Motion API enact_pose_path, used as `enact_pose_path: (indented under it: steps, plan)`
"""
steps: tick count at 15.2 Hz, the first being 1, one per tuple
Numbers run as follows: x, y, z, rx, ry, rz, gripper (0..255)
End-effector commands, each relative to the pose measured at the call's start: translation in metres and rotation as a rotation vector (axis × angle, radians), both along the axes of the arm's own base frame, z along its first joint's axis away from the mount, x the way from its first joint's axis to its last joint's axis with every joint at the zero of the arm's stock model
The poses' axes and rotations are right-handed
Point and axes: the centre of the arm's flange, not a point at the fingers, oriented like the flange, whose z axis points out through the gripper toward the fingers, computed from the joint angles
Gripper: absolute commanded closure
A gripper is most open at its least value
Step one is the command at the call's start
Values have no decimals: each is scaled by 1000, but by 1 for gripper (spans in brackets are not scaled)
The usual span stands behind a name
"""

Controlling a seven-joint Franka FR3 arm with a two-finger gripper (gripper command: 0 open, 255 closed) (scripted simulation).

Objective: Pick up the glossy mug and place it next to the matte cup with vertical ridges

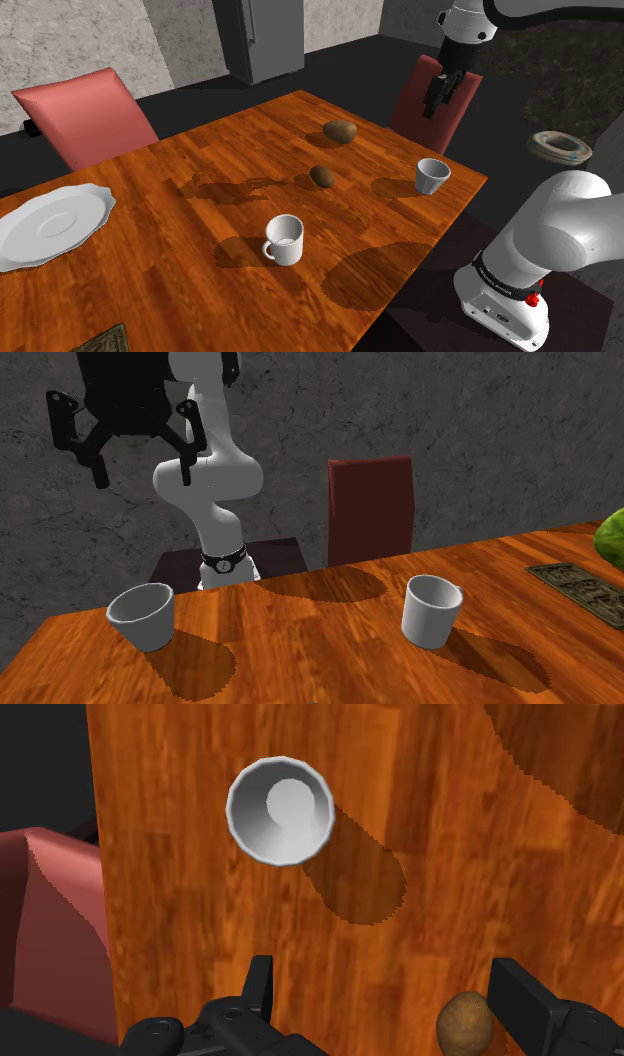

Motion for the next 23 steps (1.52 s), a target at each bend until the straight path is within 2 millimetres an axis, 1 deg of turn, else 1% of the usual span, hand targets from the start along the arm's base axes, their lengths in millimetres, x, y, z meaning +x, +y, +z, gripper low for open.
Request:
enact_pose_path:
  steps: [1, 12, 23]
  plan:
    - [0, 0, 0, 0, 0, 0, 0]
    - [30, 119, -68, 38, 6, 24, 0]
    - [57, 240, -132, 77, 13, 48, 0]
